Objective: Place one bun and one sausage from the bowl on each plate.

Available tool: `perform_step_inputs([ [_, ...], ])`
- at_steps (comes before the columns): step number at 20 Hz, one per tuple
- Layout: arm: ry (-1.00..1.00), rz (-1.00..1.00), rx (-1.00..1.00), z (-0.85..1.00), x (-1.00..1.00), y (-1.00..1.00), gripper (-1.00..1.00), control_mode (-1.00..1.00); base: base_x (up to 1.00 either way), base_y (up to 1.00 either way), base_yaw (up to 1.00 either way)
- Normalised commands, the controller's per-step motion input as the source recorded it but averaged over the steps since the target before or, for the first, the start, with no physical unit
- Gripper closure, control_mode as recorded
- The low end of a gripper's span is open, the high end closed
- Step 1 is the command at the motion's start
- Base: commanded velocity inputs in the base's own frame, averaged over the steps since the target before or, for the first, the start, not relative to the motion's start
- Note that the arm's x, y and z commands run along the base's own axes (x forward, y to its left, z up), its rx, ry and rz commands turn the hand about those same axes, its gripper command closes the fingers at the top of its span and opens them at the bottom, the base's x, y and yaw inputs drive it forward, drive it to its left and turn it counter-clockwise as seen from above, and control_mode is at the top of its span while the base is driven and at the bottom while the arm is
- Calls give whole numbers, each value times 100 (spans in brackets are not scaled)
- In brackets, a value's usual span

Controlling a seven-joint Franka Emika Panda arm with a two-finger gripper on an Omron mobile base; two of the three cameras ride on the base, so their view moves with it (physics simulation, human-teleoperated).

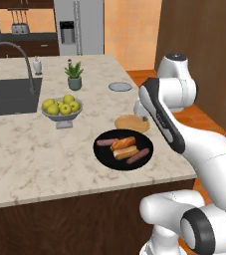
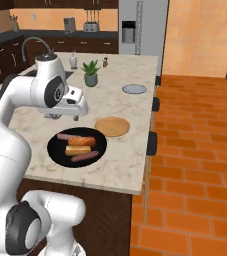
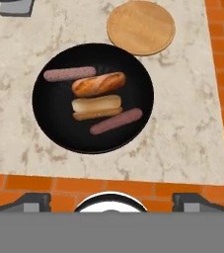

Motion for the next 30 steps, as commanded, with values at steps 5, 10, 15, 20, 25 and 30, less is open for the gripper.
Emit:
perform_step_inputs([
  [5,0,-39,1,-59,30,12,-100,-100,0,0,0],
  [10,0,-21,12,-33,22,3,-100,-100,0,0,0],
  [15,13,-2,4,-18,3,-1,-100,-100,0,0,0],
  [20,8,0,0,-26,2,1,-100,-100,0,0,0],
  [25,3,-1,0,-34,16,0,-100,-100,0,0,0],
  [30,0,-5,0,-49,46,0,-100,-100,0,0,0],
])
